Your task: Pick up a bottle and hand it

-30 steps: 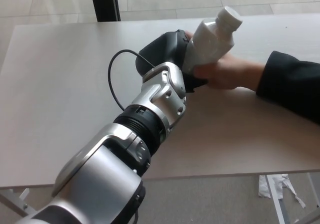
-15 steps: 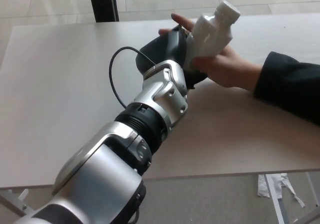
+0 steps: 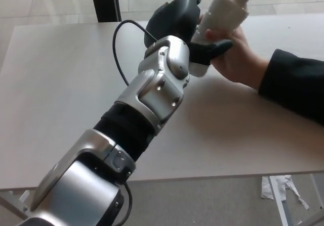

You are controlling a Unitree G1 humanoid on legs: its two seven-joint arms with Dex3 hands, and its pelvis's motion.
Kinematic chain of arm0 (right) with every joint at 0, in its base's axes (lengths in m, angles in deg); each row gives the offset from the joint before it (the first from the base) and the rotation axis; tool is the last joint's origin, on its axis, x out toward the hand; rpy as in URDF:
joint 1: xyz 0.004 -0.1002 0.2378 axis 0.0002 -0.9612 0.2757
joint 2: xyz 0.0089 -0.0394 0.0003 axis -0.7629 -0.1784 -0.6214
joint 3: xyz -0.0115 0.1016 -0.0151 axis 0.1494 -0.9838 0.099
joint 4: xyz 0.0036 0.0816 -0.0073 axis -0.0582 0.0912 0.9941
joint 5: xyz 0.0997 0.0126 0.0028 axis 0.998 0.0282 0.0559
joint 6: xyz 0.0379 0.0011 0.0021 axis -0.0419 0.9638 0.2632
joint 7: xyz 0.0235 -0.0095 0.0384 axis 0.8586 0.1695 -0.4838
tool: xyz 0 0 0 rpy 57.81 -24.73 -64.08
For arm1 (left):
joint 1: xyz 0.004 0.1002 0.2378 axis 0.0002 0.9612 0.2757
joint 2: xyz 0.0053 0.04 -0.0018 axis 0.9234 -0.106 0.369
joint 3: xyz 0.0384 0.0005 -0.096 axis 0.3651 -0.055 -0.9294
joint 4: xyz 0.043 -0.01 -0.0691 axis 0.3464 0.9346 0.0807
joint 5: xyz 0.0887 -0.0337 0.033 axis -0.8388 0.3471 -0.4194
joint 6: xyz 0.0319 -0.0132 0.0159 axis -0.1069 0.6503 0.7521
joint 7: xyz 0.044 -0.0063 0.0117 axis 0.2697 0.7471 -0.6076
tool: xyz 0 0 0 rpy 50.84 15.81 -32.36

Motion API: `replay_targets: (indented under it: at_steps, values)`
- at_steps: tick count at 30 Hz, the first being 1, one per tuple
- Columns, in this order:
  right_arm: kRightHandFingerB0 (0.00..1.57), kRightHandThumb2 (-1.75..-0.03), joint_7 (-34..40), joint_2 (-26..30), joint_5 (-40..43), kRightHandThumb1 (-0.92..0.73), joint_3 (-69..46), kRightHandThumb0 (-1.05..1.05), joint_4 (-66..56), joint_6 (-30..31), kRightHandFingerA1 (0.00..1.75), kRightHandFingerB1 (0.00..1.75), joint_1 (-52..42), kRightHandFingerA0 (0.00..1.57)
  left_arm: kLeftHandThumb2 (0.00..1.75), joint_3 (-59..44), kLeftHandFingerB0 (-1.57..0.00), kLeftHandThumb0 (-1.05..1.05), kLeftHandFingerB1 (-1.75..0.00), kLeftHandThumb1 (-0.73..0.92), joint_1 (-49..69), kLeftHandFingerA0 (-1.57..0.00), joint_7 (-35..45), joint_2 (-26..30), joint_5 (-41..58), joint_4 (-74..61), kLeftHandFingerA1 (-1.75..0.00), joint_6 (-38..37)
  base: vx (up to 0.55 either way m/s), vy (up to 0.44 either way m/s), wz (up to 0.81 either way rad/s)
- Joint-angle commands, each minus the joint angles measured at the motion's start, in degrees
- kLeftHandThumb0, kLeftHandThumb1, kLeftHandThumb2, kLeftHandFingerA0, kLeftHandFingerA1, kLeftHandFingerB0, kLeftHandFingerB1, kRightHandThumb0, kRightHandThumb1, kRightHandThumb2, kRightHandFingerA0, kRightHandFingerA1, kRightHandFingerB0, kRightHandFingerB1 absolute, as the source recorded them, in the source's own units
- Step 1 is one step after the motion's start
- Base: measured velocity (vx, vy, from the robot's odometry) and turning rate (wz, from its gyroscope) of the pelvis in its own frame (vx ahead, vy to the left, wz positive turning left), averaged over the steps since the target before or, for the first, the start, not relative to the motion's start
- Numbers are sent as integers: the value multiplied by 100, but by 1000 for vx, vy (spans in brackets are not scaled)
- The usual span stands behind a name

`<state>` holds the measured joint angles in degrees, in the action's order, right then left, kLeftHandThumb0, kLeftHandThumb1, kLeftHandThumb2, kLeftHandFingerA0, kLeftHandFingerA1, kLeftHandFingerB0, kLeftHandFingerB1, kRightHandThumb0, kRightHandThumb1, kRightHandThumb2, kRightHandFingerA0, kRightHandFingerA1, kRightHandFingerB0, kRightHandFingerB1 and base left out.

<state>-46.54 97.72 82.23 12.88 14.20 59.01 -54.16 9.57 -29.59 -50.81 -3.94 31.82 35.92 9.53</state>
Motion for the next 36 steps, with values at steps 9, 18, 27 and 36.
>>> replay_targets:
  at_steps: [9,18,27,36]
  values:
    - [45,-61,25,469,238,-62,-755,-65,575,2,153,53,-131,120,62,-5825,0,-85,-19,63,5878,0,2694,3276,934,-5829,-72,69,0,0,0]
    - [36,-95,38,528,183,-44,-841,-56,569,77,142,62,-208,146,65,-8834,0,-93,-24,60,7107,0,2319,3668,1744,-4258,-78,8,0,0,0]
    - [41,-59,22,607,187,-63,-951,-64,786,0,158,47,-183,128,96,-9487,0,-105,-26,56,7792,-16,1908,4023,2595,-1847,-84,-1238,0,0,0]
    - [36,-95,-7,629,149,-46,-950,-61,779,45,146,62,-217,148,95,-7862,-1,-96,-34,55,7776,-30,2171,3357,2402,-330,-81,-1562,0,0,0]
